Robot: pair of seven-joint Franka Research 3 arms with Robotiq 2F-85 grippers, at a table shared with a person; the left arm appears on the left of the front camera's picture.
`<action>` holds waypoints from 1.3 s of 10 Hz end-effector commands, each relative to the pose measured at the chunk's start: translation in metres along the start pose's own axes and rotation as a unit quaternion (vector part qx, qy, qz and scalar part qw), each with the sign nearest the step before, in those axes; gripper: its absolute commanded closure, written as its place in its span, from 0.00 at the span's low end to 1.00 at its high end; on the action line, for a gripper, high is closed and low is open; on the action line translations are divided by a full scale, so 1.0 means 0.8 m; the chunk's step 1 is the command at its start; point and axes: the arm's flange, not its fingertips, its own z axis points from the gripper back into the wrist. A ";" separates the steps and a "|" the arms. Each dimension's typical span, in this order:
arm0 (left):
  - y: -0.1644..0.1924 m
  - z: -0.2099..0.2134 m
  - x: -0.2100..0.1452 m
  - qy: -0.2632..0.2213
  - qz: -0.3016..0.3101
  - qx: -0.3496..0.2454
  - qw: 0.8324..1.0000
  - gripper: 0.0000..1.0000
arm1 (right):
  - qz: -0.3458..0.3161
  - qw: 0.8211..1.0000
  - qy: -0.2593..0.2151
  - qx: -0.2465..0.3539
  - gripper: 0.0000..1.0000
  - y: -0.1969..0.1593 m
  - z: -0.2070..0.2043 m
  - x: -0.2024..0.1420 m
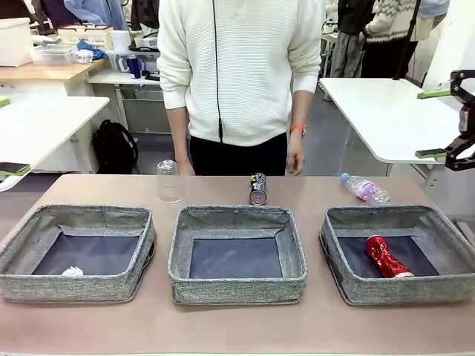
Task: Sort the waste into the appropriate baskets.
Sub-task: Pick up the waste item pointed out by the person.
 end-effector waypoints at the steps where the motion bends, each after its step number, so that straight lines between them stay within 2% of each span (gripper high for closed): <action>1: -0.002 -0.001 0.002 -0.005 -0.008 -0.003 1.000 0.00 | 0.003 1.000 -0.007 0.002 0.00 -0.002 -0.002 -0.002; 11: -0.002 -0.001 0.002 -0.005 -0.008 -0.003 1.000 0.00 | 0.000 1.000 0.000 0.000 0.00 0.000 0.000 0.000; 12: -0.002 -0.001 0.002 -0.005 -0.008 -0.003 1.000 0.00 | 0.044 0.993 -0.074 -0.086 0.00 0.011 -0.009 0.015; 13: -0.002 -0.001 0.002 -0.005 -0.008 -0.003 1.000 0.00 | 0.122 0.968 -0.105 -0.191 0.00 0.024 -0.016 0.036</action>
